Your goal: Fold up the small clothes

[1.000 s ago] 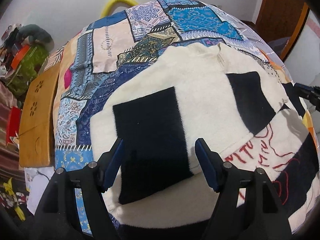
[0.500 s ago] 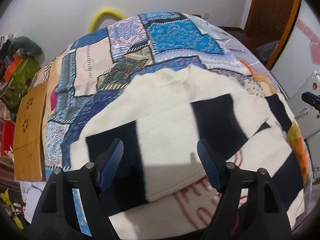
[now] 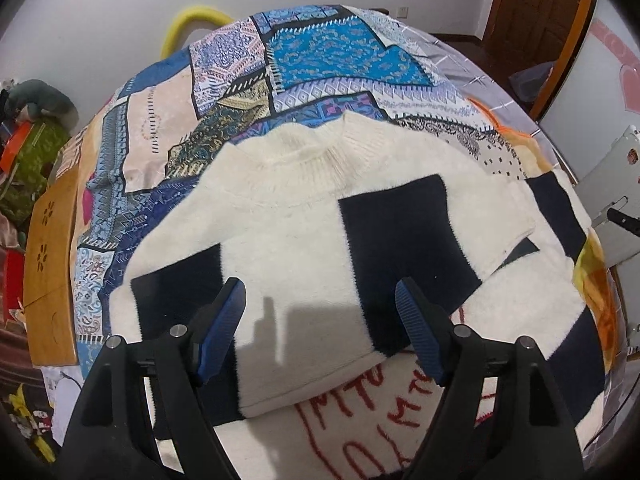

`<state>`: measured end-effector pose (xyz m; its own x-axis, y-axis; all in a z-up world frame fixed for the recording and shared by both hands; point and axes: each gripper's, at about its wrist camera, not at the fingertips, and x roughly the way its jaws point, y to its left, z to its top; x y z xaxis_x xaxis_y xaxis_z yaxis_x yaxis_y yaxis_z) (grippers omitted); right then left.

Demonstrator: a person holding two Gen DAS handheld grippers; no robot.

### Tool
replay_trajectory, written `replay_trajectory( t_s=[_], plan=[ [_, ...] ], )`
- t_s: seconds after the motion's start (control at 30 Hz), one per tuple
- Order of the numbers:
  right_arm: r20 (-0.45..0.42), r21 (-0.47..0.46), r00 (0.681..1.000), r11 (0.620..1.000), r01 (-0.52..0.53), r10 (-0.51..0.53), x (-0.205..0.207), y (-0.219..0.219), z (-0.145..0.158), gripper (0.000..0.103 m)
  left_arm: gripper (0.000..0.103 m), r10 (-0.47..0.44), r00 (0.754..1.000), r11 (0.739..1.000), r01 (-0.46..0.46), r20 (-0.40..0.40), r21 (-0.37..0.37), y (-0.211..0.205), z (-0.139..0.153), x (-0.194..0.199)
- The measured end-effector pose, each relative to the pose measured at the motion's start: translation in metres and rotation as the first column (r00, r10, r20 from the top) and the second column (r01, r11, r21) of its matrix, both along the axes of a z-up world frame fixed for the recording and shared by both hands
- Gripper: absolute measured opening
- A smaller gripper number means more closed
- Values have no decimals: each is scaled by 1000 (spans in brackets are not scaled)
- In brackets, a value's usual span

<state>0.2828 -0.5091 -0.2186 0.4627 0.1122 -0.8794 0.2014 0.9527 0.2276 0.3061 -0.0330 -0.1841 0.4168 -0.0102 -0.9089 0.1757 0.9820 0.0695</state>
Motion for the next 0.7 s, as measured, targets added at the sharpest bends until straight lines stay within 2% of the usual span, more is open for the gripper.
replay_trajectory(
  t_s=[0.3,0.57,0.67,0.7],
  plan=[
    [-90,120,993,989,85,-75,16,-18,-49,60,77,-11,999,1000,12,-37,21,-13,-15,12],
    [-102,212,988,968,133,-113,31,-25,-66,63,77,-25,998,999,28,-51,46,-20,-24,18],
    [-89,233,987,960,153,-135,36,-28,-68,57,77,-24,998,999,26,-53,46,-18,-25,18],
    [-84,235,987,960,154,-138,37,-28,-68,51,77,-23,998,999,25,-52,47,-18,-25,18]
  ],
)
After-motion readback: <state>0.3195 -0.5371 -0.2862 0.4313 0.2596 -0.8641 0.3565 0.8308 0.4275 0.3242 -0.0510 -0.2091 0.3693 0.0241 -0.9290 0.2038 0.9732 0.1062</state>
